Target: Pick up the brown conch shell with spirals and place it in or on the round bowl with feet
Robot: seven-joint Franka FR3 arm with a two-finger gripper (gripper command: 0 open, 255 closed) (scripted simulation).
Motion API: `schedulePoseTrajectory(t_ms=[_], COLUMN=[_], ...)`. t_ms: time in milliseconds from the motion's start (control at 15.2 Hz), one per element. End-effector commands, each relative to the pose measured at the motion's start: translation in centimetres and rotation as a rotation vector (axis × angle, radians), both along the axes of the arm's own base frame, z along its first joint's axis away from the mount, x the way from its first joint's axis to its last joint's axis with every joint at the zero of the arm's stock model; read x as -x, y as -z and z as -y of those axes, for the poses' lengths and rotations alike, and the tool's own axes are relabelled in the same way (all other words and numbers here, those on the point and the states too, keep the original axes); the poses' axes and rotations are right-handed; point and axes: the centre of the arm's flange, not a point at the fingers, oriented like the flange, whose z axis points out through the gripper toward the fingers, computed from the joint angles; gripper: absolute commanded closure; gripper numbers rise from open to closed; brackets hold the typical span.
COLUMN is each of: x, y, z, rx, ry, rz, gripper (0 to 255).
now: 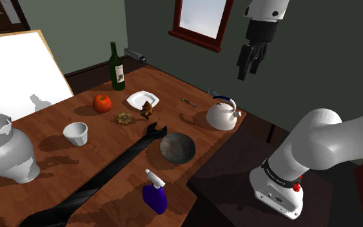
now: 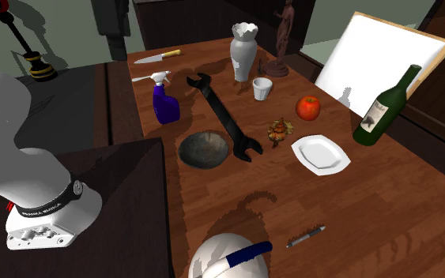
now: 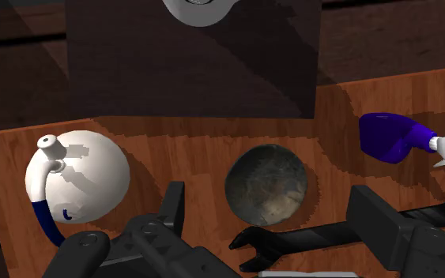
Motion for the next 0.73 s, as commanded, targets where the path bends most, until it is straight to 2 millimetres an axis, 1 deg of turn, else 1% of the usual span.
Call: schedulePoseTrajectory(t_ms=[0,660], x=[0.0,-9.8], y=[0.0,8.5], z=[0.0,-0.7], rx=[0.0,-0.057], ry=[0.0,0.057], rz=[0.0,0.007], gripper=[0,0])
